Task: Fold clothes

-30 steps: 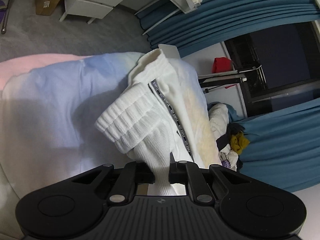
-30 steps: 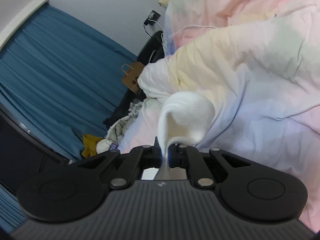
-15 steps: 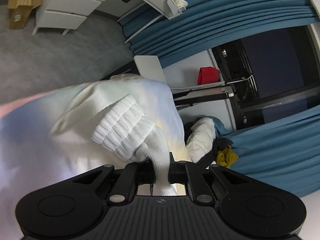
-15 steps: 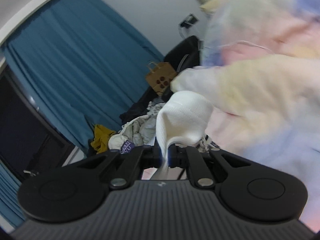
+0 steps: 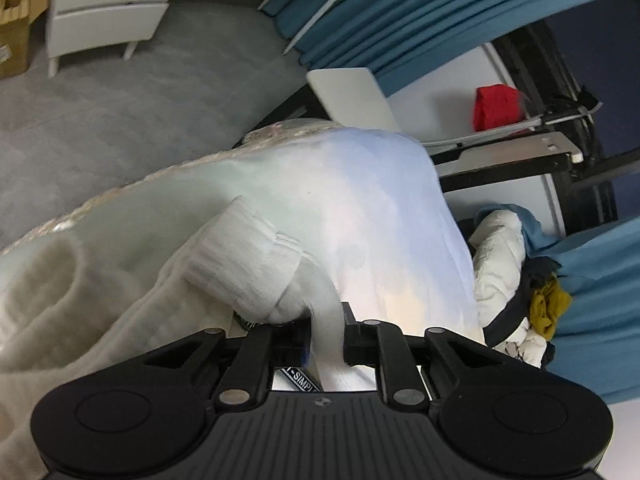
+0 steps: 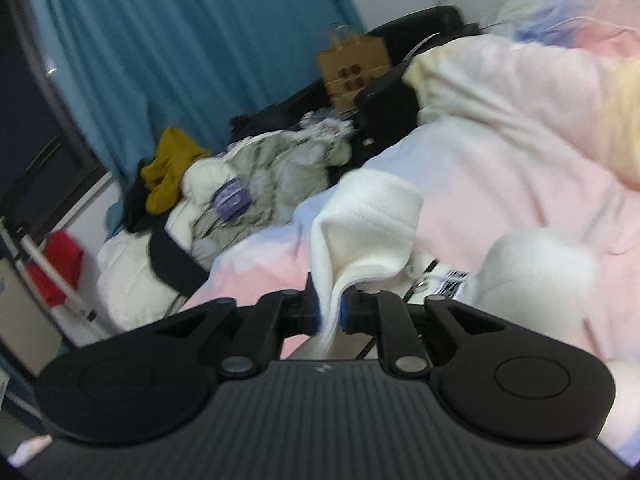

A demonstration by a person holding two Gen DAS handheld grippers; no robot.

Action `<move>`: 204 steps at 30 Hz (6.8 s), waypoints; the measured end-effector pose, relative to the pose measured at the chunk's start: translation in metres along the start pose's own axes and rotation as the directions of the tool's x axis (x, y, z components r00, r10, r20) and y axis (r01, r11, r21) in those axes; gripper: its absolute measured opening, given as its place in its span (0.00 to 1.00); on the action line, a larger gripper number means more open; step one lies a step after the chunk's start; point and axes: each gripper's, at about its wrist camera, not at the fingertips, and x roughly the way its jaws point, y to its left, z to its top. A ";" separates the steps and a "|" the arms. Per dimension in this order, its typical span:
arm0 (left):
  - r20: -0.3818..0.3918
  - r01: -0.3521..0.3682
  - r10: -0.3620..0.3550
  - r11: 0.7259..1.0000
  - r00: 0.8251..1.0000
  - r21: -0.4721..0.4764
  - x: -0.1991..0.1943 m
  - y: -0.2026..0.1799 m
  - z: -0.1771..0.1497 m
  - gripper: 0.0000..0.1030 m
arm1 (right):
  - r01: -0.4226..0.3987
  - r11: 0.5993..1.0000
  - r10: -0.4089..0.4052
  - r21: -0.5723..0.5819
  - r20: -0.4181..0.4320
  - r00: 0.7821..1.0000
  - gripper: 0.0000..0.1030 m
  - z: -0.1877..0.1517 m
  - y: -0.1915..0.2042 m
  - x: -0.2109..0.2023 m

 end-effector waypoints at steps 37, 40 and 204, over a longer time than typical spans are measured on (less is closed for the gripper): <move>0.231 0.203 -0.166 0.968 0.959 -0.147 -0.062 0.105 -0.135 0.57 | -0.302 0.829 0.401 0.470 -0.124 0.908 0.73 -0.057 -0.144 -0.068; 0.224 0.158 -0.123 0.977 0.967 -0.143 -0.051 0.103 -0.128 0.36 | -0.277 0.862 0.350 0.424 -0.104 0.931 0.73 -0.053 -0.135 -0.059; 0.149 0.015 -0.061 0.957 0.987 0.290 -0.193 0.083 -0.277 0.73 | -0.366 0.263 0.297 -0.893 -0.287 0.911 0.15 -0.380 0.183 -0.389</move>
